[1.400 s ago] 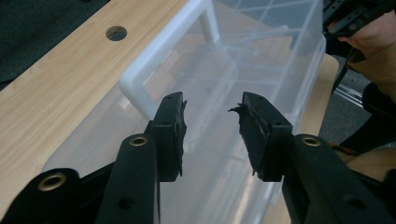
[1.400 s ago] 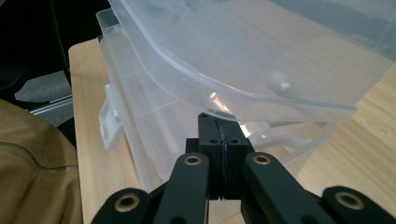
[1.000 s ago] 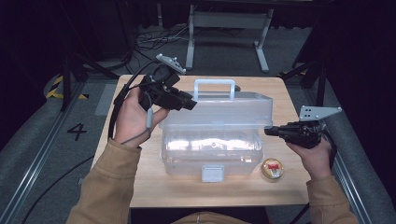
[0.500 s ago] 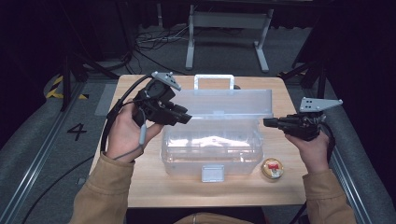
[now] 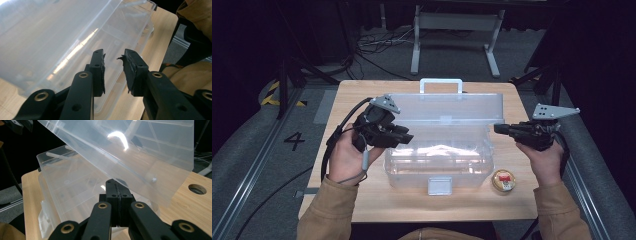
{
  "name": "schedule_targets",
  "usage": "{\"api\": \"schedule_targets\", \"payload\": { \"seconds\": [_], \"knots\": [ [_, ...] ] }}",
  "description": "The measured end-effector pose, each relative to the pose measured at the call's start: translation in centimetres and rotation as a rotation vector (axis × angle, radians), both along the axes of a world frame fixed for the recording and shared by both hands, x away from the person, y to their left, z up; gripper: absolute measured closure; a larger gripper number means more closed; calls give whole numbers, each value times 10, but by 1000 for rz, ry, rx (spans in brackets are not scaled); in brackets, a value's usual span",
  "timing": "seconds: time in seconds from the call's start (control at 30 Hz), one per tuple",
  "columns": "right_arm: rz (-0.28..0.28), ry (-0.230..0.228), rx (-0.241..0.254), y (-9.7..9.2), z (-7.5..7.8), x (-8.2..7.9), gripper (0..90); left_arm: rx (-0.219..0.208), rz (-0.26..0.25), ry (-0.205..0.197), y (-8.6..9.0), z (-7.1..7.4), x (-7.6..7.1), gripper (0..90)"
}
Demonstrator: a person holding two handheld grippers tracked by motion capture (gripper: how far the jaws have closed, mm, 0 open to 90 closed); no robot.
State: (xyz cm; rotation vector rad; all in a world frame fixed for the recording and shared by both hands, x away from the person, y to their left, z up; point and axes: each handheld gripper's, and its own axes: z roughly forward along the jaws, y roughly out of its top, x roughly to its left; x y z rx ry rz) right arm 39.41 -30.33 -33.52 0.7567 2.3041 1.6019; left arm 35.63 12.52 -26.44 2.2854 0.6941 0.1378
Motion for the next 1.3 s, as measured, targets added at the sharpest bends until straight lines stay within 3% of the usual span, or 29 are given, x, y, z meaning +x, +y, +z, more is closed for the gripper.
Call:
{"api": "schedule_targets", "payload": {
  "seconds": [0.17,0.5,0.6,0.8,1.03,1.3],
  "knots": [
    [-5,-10,3,0,-2,-2,900,-2,59,-41,7,-15,0,700],
    [-15,-16,-2,1,-2,-4,900,-69,102,-14,23,-39,5,705],
    [-15,-20,-5,1,-2,-4,900,-61,115,-17,26,-40,6,713],
    [-13,-21,-6,1,-3,-5,900,-103,186,-32,39,-44,8,771],
    [-14,-22,-13,2,-3,-6,900,-149,231,-89,47,-46,9,855],
    [-19,-21,-5,0,-4,-9,900,-194,234,-72,52,-46,13,882]
  ]
}}
